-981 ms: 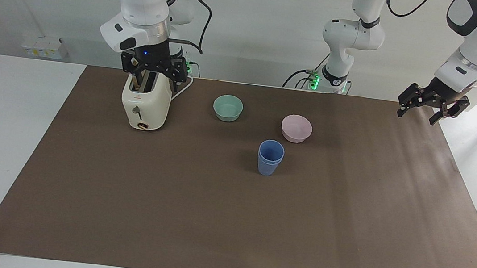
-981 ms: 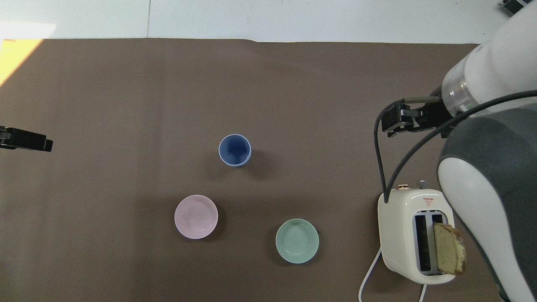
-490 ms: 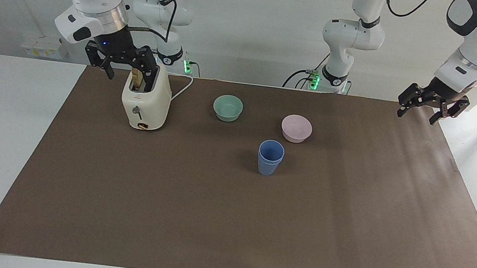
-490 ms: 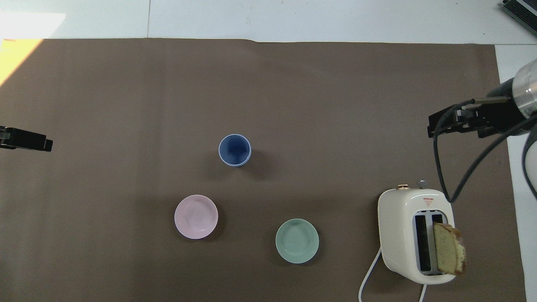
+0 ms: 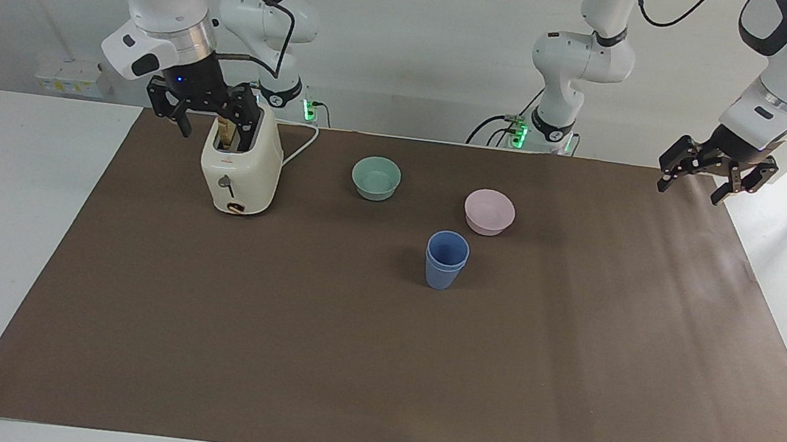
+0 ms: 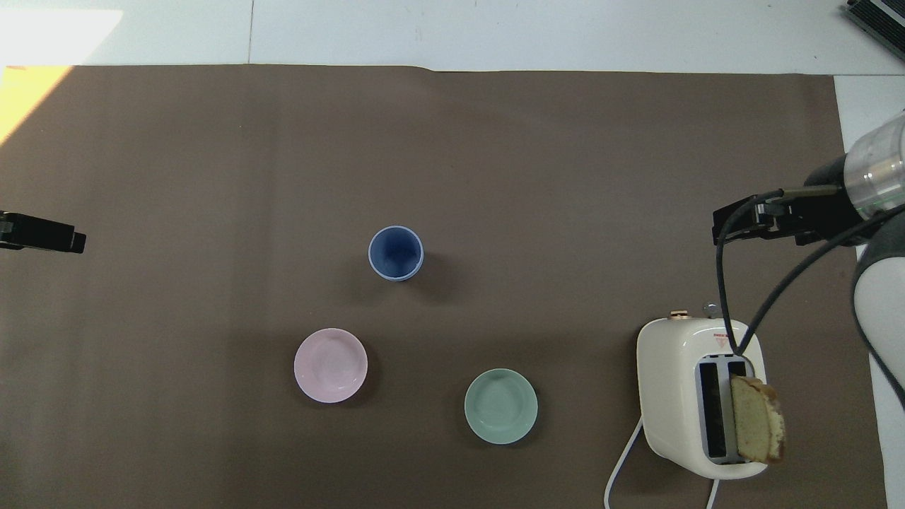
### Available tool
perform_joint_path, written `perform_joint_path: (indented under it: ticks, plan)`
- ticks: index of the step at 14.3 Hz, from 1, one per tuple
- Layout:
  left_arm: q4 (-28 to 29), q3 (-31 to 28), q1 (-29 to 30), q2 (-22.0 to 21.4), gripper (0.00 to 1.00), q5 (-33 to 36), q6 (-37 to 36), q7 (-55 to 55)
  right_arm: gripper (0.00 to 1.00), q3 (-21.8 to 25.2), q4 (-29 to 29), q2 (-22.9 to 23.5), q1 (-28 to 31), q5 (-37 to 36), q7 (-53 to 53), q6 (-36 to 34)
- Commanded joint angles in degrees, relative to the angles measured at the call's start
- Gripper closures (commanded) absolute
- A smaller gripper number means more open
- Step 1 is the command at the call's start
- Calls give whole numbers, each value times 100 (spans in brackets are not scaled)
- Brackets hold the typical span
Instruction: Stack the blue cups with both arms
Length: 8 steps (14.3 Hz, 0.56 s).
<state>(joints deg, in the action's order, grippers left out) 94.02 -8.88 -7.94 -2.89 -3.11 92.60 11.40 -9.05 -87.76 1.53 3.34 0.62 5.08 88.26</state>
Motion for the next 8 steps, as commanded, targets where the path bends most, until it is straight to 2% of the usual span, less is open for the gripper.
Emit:
perform_joint_path:
  ticks: [1, 8]
  plan:
    - [-104, 27, 47, 8, 0, 57, -128, 38, 0, -45, -241, -179, 132, 8, -200, 139]
    - [-69, 36, 47, -19, 0, 57, -120, 82, 0, -45, -241, -179, 255, 17, -218, 34]
